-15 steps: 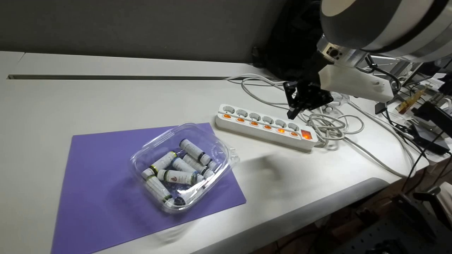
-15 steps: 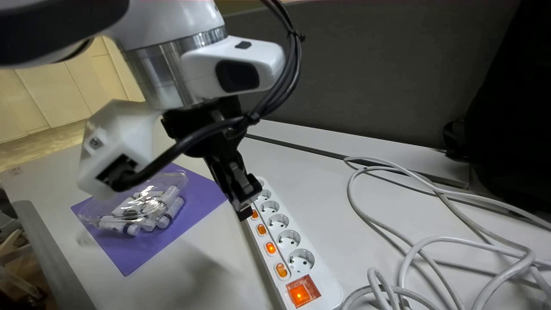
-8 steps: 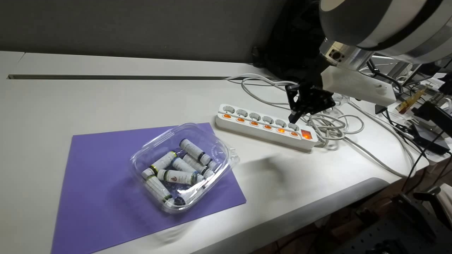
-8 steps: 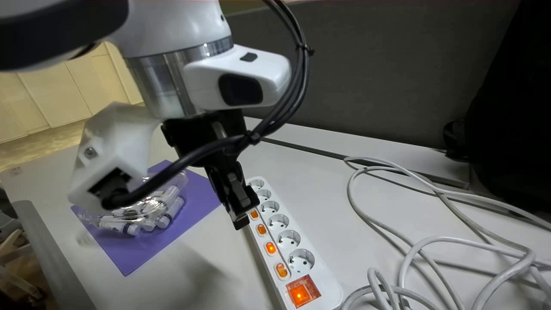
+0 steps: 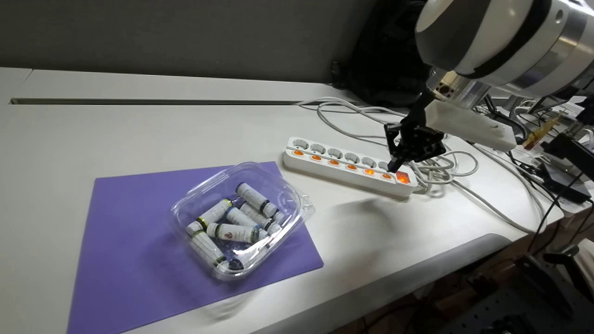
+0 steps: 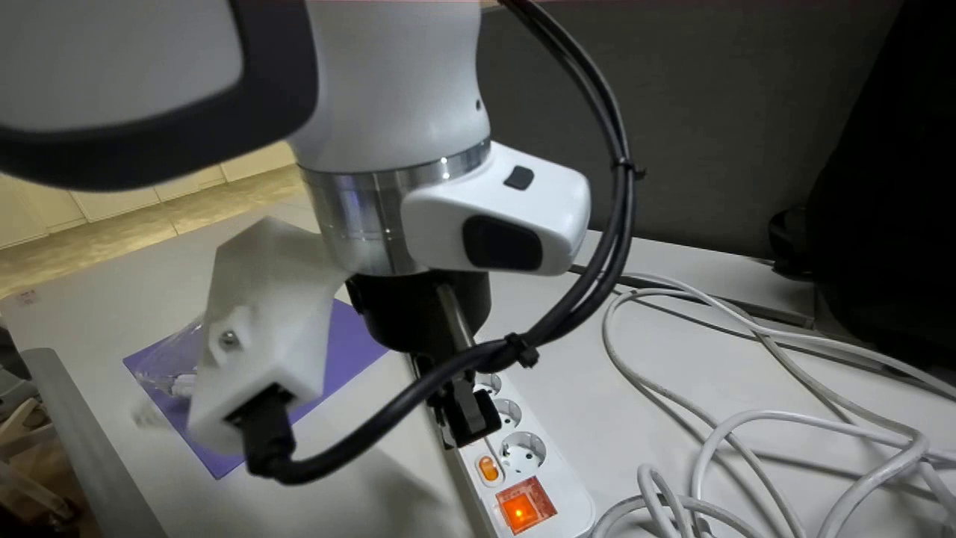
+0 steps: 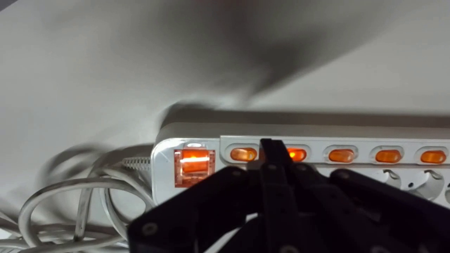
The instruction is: Turn off the third switch from the right on the adapter
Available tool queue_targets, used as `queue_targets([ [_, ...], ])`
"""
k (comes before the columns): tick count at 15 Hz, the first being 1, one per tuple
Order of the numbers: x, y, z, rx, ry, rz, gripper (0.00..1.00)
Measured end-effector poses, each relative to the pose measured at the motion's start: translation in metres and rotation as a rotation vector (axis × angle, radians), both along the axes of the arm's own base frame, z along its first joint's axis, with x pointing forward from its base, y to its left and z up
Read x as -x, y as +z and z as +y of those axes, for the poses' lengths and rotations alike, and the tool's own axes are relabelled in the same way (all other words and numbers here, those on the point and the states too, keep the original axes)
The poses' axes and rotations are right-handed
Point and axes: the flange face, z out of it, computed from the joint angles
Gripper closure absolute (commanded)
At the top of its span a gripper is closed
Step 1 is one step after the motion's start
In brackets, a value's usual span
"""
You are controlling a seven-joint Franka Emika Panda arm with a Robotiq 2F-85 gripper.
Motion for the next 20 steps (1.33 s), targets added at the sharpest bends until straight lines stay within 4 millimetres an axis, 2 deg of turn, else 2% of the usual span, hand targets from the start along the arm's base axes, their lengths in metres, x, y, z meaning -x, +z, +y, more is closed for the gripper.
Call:
queue_targets([
  [5,-0.019,-0.019,-0.007,0.004,0.002,0.006,1.0],
  [9,-0.033,-0.019,-0.001,0.004,0.026,-0.019,1.0],
  [20,-0.034,-0.021,0.009,-0.009,0.051,-0.008,1.0],
])
